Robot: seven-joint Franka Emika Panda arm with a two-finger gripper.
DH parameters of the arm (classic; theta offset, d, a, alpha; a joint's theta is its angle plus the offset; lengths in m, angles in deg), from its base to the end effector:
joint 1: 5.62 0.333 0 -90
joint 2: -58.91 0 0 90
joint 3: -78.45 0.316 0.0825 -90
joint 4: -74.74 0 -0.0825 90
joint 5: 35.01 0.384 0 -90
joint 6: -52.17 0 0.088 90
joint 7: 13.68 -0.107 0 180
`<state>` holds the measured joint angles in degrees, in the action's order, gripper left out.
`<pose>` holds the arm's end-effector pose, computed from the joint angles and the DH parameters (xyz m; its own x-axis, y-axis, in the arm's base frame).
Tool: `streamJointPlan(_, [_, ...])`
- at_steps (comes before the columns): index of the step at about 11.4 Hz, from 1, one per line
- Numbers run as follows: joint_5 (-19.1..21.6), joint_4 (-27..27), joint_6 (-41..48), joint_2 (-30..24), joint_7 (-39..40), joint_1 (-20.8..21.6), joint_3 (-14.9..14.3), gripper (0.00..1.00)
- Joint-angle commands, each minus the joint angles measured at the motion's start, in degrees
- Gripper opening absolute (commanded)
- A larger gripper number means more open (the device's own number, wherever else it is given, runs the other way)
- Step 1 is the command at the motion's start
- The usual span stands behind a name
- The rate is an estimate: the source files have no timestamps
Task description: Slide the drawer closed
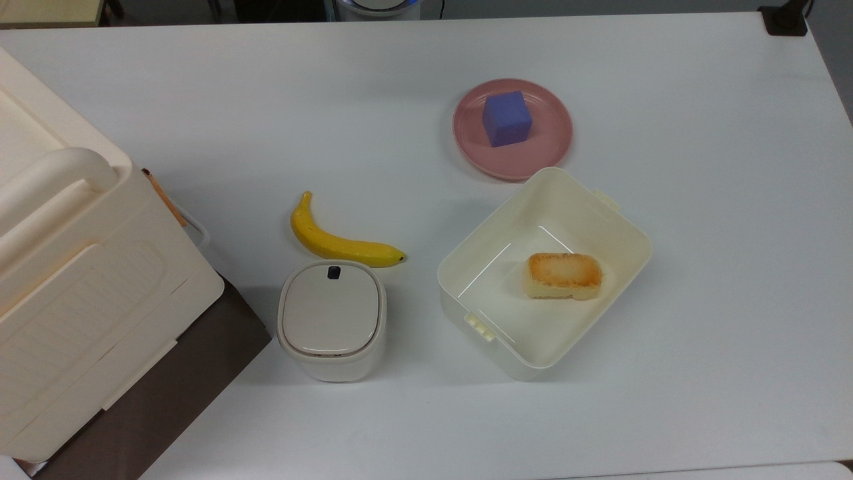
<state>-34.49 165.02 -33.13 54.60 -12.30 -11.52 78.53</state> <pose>0.5199 -0.0519 0.6556 0.9970 -0.0767 -0.0115 -0.0768 -0.9970 -0.0092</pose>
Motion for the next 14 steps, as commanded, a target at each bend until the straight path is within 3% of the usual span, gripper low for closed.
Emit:
streamJointPlan(1, [1.4,0.4,-1.5,-0.4,0.8,0.3,-0.3,1.0])
streamJointPlan(4, [1.4,2.2,-7.0,-0.5,-0.8,0.5,-0.3,1.0])
streamJointPlan(6, [1.3,3.8,-13.4,-0.3,-8.1,0.5,-0.3,1.0])
streamJointPlan(14, [1.7,3.8,-9.5,-0.4,-8.4,0.4,-0.3,1.0])
